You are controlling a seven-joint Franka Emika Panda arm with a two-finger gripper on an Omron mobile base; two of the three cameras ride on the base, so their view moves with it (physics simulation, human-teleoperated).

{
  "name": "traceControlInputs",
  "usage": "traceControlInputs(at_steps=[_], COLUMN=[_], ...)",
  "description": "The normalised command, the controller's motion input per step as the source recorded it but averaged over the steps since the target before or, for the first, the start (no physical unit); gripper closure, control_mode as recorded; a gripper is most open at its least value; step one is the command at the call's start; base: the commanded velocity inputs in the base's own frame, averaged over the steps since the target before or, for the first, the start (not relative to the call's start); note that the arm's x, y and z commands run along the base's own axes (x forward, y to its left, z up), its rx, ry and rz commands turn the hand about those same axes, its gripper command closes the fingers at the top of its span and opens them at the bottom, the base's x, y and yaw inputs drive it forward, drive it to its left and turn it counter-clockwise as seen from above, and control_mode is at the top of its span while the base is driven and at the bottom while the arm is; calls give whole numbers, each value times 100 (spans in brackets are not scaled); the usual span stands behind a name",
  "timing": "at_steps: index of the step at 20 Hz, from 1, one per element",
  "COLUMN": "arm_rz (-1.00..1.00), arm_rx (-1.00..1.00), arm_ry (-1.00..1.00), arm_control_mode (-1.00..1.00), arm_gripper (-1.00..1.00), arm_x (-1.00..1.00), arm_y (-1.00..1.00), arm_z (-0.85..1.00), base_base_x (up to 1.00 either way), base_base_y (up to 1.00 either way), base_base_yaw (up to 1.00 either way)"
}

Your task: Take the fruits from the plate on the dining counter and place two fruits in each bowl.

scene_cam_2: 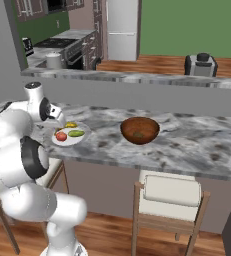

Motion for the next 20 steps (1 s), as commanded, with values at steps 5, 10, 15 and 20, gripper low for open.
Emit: traceControlInputs(at_steps=[5, 10, 15, 20], arm_rz=[8, 1, 0, 0], arm_rx=[0, 0, 0, 0], arm_ry=[-3, -1, 0, 0], arm_control_mode=[-100, -100, -100, -100], arm_gripper=[-100, -100, -100, -100], arm_x=[73, 70, 49, 17], arm_y=[34, 1, 2, 5], arm_z=[-46, -10, -12, -34], base_base_x=[0, 0, 0, 0], base_base_y=[0, 0, 0, 0], base_base_yaw=[0, 0, 0, 0])
